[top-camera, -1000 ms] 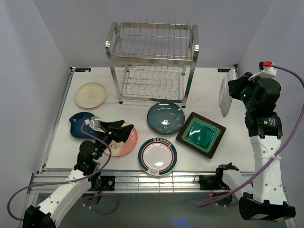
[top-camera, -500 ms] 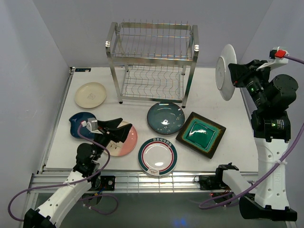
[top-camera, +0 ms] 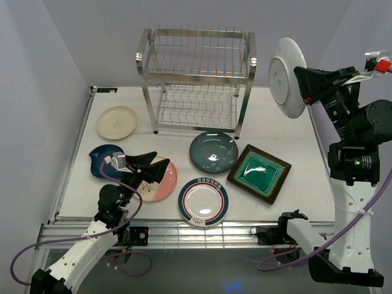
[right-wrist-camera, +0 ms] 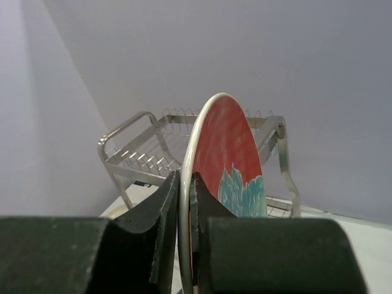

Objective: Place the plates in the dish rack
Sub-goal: Insert the plate into the dish rack.

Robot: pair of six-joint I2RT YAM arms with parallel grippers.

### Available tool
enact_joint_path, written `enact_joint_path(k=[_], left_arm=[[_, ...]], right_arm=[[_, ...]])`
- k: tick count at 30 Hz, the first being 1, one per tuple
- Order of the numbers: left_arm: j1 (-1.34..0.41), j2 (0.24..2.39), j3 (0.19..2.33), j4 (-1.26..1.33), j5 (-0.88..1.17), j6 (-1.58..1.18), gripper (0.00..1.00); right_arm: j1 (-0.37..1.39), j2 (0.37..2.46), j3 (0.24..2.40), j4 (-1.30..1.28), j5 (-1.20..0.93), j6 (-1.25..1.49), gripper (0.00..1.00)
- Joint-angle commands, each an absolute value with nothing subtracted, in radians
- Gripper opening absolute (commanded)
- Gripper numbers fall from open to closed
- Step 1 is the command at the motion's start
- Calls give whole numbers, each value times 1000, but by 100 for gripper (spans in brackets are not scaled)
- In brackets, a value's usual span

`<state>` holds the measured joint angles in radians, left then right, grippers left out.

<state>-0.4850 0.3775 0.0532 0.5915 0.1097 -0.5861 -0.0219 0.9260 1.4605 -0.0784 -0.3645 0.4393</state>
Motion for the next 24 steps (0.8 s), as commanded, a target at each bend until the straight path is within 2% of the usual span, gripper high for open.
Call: enact_joint_path(k=[1,14,24], left_arm=[[-488,371,23,595,95,-571,95],[-488,356,46,551,106,-587,96],[-488,391,63,551,58,-603,96]], right_arm=[[-21,928,1583,241,-406,523,8],[-21,1028,1710,334,-428,618,8],[-21,1215,1862,400,-428,742,8]])
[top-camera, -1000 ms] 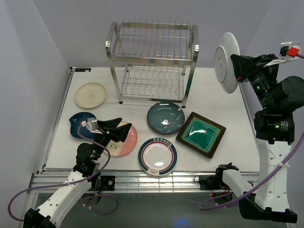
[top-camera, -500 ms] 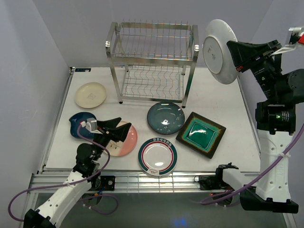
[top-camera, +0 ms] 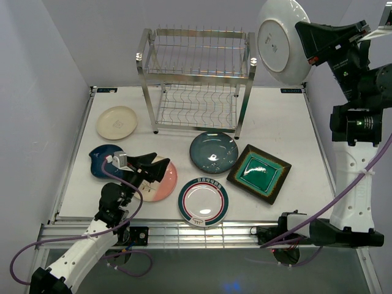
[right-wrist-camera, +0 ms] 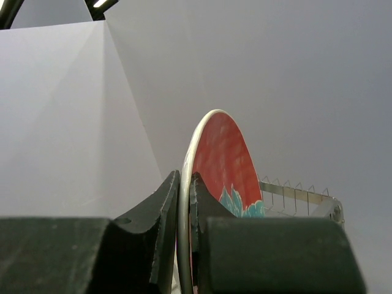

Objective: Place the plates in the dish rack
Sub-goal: Insert the plate into the dish rack.

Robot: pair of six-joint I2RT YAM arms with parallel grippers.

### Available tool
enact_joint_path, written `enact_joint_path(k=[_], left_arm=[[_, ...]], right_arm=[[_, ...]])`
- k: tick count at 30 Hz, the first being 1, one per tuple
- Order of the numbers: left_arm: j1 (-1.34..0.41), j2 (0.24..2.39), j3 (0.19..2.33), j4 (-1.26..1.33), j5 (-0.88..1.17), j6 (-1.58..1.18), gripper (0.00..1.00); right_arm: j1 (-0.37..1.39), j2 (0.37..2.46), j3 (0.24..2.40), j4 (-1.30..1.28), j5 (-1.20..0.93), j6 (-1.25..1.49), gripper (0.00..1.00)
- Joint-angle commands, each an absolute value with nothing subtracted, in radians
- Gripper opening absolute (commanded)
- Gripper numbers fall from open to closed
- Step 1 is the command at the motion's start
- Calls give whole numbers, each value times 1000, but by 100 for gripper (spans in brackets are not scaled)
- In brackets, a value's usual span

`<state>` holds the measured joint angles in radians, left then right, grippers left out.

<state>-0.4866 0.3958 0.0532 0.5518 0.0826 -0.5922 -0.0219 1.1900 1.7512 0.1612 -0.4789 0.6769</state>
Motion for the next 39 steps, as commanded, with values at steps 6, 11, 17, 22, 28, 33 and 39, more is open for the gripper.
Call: enact_joint_path(k=[6,11,17,22,28,33,39], left_arm=[[-488,396,81,549,25,-595,96],[-488,434,100,551,15,-597,96],[-488,448,104,557,-26,-601,96],[-488,430,91,561,-49,-600,96],[-488,416,86,563,-63,-598,96],[-488,420,84,563,-69,-600,96],[-488,423,86,566,-75,-598,96]], right_arm=[[-21,1298,1982,399,-408,811,8],[-21,1356,2040,387,-368,880,8],[-20,1439,2102,385,-351,1018,8],[-2,1468,2109,362,-253,1062,8],[89,1500,2132,298,-160,1046,8],[170,1548,2158,267,-85,954,8],[241,1606,2186,265,8,861,8]])
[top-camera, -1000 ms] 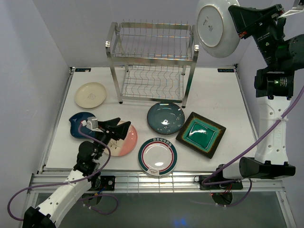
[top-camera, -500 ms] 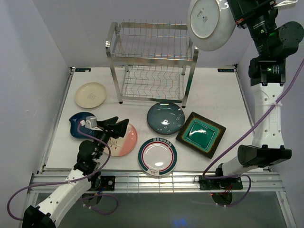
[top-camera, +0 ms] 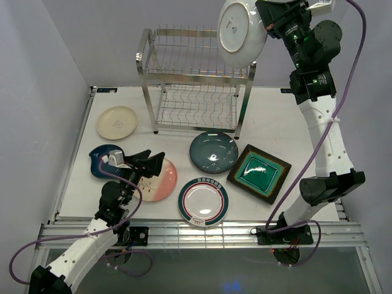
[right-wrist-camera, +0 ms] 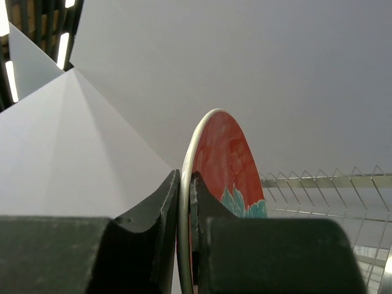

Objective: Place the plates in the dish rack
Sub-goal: Insert the plate into the dish rack.

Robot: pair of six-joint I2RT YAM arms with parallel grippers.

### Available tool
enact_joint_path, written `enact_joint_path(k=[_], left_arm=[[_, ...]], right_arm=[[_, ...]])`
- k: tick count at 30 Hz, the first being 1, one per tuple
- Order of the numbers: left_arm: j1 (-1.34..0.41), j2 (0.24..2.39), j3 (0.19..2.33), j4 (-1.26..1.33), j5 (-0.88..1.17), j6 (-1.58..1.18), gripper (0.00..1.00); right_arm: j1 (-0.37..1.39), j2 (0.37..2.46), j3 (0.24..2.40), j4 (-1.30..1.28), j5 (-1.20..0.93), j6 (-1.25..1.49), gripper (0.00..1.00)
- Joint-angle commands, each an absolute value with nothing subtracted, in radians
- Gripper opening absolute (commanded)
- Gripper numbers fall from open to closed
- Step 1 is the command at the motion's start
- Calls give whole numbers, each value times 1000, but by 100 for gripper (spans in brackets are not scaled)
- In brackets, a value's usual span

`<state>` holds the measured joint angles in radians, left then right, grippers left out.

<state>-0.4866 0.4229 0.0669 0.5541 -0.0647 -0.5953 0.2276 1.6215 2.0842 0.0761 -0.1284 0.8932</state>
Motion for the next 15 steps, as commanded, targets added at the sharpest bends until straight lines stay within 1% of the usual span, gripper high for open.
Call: enact_joint_path(k=[1,10,15], left_arm=[[-488,423,86,566,-77,-597,96],[-488,446,97,569,-69,-574,97],[-488,463,100,572,-75,-563,97]], right_arm=[[248,1615,2194,259,37,836,8],[271,1690,2212,307,107,715,8],[296,1700,2214,325,149,649,8]])
